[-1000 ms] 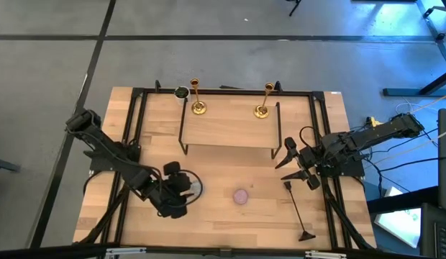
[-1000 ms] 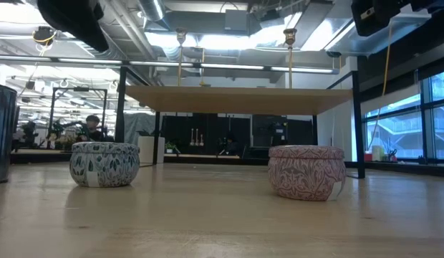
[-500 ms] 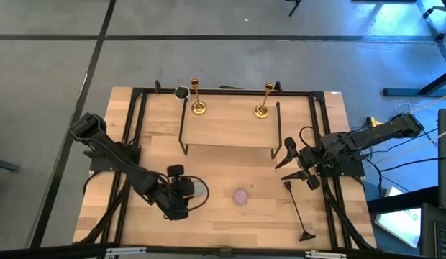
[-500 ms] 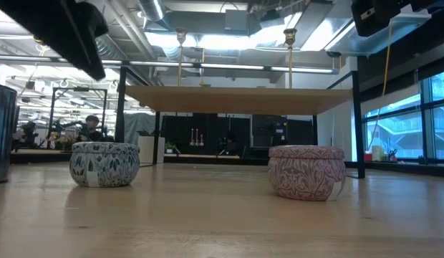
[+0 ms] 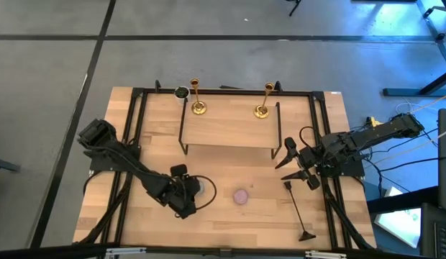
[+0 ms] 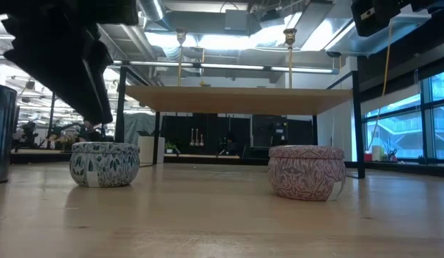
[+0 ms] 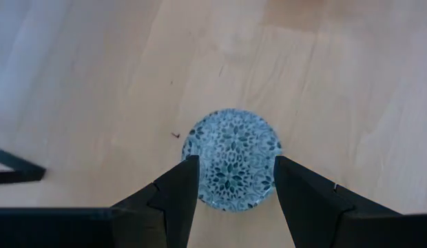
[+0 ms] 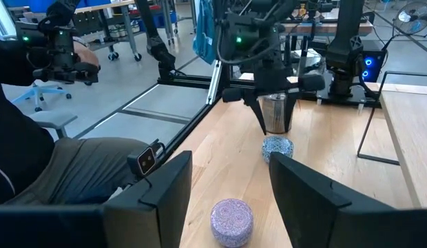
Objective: Pick & Place candle stick holders
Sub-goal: Put the blue scented candle on the shelf
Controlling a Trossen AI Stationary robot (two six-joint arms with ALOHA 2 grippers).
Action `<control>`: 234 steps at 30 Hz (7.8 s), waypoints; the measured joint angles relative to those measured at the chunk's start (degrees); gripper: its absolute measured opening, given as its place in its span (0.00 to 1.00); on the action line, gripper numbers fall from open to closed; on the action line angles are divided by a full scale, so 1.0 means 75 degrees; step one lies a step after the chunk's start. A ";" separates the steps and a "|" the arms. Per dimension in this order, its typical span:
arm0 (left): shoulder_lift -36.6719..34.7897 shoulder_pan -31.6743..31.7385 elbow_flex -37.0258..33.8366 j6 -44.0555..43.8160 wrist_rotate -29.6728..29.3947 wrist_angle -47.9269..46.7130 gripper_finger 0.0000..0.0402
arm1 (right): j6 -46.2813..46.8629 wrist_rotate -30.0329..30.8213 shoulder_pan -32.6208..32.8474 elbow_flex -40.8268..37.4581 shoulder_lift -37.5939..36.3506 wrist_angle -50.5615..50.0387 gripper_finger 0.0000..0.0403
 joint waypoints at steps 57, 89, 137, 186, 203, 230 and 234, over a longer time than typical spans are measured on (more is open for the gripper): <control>0.1206 0.0871 0.0015 0.0320 0.1276 0.0686 0.85 | -0.0122 0.0204 -0.0004 0.0000 0.0003 0.0009 0.49; 0.1061 0.0898 -0.0006 0.0573 0.0905 0.1102 0.85 | -0.0140 0.0216 -0.0001 0.0000 0.0003 0.0000 0.49; 0.0876 0.1535 0.2826 0.1739 0.1127 -0.1922 0.73 | -0.0199 0.0210 -0.0001 0.0000 0.0006 0.0026 0.49; -0.0401 0.5669 0.3736 0.1840 0.1795 -0.3821 0.73 | -0.0199 0.0207 -0.0001 0.0000 0.0006 0.0012 0.49; -0.0135 0.5450 0.3727 0.1912 0.1851 -0.3932 0.73 | -0.0200 0.0207 -0.0001 0.0000 0.0006 0.0012 0.49; 0.0197 0.5677 0.3724 0.1631 0.1828 -0.4278 0.89 | -0.0200 0.0207 0.0000 0.0000 0.0006 0.0000 0.49; 0.0197 0.5677 0.3724 0.1630 0.1480 -0.4284 0.90 | -0.0201 0.0207 0.0001 0.0000 0.0006 0.0000 0.49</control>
